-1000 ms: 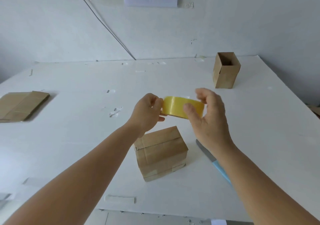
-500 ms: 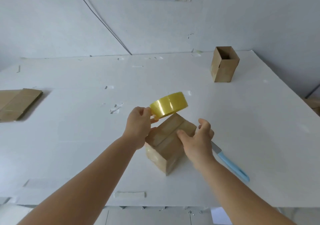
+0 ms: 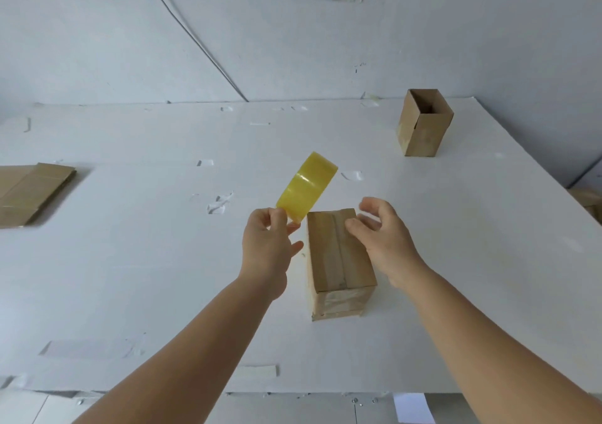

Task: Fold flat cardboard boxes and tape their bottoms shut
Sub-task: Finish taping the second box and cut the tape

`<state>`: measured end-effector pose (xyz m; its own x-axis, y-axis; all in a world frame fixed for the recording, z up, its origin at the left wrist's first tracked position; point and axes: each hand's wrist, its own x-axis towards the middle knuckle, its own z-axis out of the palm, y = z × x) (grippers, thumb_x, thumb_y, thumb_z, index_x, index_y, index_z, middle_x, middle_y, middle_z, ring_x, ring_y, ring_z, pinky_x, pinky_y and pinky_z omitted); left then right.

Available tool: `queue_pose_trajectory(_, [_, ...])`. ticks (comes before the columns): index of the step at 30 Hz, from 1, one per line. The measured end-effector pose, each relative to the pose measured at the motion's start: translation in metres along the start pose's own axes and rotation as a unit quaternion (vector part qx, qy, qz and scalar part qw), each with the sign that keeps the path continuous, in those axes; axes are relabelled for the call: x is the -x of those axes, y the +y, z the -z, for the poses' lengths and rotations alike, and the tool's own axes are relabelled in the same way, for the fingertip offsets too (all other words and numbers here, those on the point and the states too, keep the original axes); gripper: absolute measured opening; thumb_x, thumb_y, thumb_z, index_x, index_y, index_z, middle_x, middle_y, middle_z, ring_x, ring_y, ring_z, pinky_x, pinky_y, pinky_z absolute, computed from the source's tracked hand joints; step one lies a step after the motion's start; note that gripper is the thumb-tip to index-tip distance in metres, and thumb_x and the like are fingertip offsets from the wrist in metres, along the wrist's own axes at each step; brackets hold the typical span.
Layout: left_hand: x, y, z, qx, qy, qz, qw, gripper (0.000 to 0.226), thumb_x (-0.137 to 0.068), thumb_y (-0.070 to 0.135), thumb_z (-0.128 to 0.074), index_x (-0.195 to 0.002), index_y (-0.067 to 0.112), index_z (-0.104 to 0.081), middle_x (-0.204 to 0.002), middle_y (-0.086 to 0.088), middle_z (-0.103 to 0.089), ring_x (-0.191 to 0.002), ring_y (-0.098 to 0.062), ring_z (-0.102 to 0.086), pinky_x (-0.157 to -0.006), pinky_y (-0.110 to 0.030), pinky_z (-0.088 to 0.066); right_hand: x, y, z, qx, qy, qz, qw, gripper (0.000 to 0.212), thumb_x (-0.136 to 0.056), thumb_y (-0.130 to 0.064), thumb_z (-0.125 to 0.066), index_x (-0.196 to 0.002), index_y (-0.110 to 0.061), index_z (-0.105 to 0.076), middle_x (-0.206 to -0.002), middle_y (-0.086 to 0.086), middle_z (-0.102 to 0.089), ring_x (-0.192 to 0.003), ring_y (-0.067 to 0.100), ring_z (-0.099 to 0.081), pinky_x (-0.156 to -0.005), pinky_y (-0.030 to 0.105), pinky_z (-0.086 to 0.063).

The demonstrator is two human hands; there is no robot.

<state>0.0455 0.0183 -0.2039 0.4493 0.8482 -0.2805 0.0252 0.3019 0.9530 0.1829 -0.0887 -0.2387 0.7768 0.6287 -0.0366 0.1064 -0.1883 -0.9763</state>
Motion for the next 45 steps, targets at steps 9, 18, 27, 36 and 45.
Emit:
queue_pose_trajectory(9, [-0.008,0.046,-0.014,-0.075,-0.19,-0.052,0.978,0.016,-0.098,0.024,-0.049,-0.094,0.01,-0.056,-0.094,-0.004,-0.072,-0.082,-0.02,-0.073,-0.081,-0.041,-0.055,-0.011,-0.085,0.044,-0.01,-0.127,0.15,0.98,0.07,-0.054,-0.054,-0.075,-0.118,-0.051,-0.047,-0.121,-0.013,-0.056,-0.112,0.008,-0.055,-0.092,0.028,-0.044])
queue_pose_trajectory(18, [-0.025,0.06,-0.024,-0.087,-0.208,0.009,0.974,0.017,-0.091,0.023,-0.063,-0.085,0.008,-0.067,-0.074,-0.001,-0.07,-0.068,-0.012,-0.067,-0.071,-0.028,-0.057,-0.023,-0.089,0.061,-0.133,-0.146,0.106,0.975,0.052,-0.071,-0.068,-0.062,-0.094,-0.022,-0.058,-0.067,-0.011,-0.053,-0.068,0.01,-0.051,-0.081,0.026,-0.049])
queue_pose_trajectory(27, [-0.046,0.058,-0.002,-0.264,-0.145,-0.041,0.953,0.016,-0.085,0.012,-0.065,-0.07,0.006,-0.066,-0.059,0.003,-0.065,-0.053,-0.009,-0.057,-0.065,-0.023,-0.056,-0.045,-0.085,0.083,0.246,-0.086,0.112,0.959,0.025,-0.083,-0.046,-0.063,-0.071,-0.024,-0.062,-0.056,-0.013,-0.051,-0.055,0.003,-0.048,-0.057,0.024,-0.039])
queue_pose_trajectory(36, [-0.058,0.038,0.01,-0.359,-0.134,-0.048,0.922,0.014,-0.084,0.015,-0.064,-0.075,0.006,-0.07,-0.063,0.006,-0.068,-0.06,-0.011,-0.062,-0.075,-0.033,-0.057,-0.055,-0.057,0.074,0.48,-0.119,0.07,0.866,0.032,-0.072,-0.064,-0.055,-0.069,-0.032,-0.055,-0.078,-0.008,-0.055,-0.075,0.013,-0.054,-0.06,0.029,-0.041])
queue_pose_trajectory(45, [-0.07,0.021,0.014,-0.328,-0.123,-0.028,0.936,0.028,-0.084,0.021,-0.068,-0.107,0.013,-0.056,-0.072,0.0,-0.071,-0.068,-0.015,-0.065,-0.084,-0.037,-0.056,-0.066,-0.031,0.067,0.449,-0.144,0.097,0.877,0.044,-0.091,-0.049,-0.036,-0.058,-0.019,-0.035,-0.055,-0.004,-0.043,-0.058,0.018,-0.045,-0.054,0.032,-0.032])
